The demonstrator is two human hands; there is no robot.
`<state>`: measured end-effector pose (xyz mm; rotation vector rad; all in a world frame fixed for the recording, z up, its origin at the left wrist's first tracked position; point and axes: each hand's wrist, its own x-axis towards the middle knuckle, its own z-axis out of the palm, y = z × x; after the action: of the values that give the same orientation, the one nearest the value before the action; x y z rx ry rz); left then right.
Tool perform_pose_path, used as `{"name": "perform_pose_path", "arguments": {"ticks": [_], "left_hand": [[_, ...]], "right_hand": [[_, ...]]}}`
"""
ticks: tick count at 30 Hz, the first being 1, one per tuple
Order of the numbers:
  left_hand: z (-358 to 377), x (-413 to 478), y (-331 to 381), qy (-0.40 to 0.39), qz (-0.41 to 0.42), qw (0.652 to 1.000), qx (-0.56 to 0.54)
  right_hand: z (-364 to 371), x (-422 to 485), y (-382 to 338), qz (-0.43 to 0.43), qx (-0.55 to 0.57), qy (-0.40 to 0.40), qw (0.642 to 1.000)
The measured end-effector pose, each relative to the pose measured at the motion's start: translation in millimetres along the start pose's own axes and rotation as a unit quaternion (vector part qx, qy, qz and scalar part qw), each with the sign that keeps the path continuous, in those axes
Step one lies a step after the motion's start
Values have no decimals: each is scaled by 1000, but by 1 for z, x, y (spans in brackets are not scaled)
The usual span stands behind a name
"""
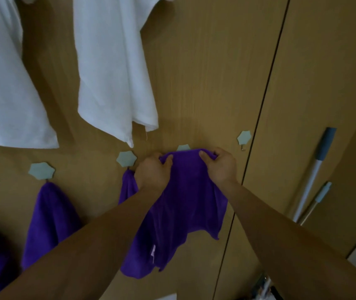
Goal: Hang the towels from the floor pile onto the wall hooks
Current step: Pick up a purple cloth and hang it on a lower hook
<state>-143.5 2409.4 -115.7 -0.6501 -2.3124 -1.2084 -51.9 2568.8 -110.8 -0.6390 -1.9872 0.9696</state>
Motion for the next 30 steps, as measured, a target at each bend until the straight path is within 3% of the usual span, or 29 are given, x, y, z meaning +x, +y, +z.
{"name": "perform_pose_path", "arguments": {"ticks": [6, 10, 12, 13, 15, 17, 18, 19, 20, 22, 23, 25, 27, 29, 30], "left_hand": [[12, -13, -5, -12, -61, 993, 96], [23, -23, -12, -72, -126, 985, 89], [28, -27, -10, -120, -182, 976, 15], [32, -25, -9, -144, -233, 959, -67], [35, -24, -3, -192, -353, 885, -234], [31, -24, 2, -253, -422, 814, -308], [30, -24, 4, -274, -428, 804, -309], [30, -23, 3, -280, -416, 814, -294], [32, -23, 2, -279, -382, 846, -248], [32, -29, 2, -288, -290, 909, -79], [33, -35, 3, -279, -247, 928, 24], [34, -45, 6, -196, -158, 947, 199], [33, -52, 9, -106, -23, 951, 290], [32, -51, 8, -91, 98, 957, 258], [31, -49, 7, -113, 121, 965, 202]], "right_hand": [[25, -4, 28, 51, -5, 0, 999], [29, -5, 35, 53, -20, -40, 998], [31, -6, 40, 77, -16, -78, 994], [33, -6, 42, 98, 0, -99, 990], [34, -7, 44, 149, 33, -149, 977], [33, -8, 42, 184, 40, -193, 963], [32, -9, 39, 187, 22, -205, 960], [30, -11, 37, 175, -27, -203, 963], [28, -13, 36, 149, -108, -178, 967], [24, -19, 35, 46, -244, -78, 966], [23, -23, 35, -18, -254, -38, 966], [23, -28, 39, -112, -188, -40, 975], [26, -33, 44, -147, -98, -111, 978], [28, -38, 50, -148, -35, -167, 974], [28, -39, 52, -143, -11, -181, 973]]}}
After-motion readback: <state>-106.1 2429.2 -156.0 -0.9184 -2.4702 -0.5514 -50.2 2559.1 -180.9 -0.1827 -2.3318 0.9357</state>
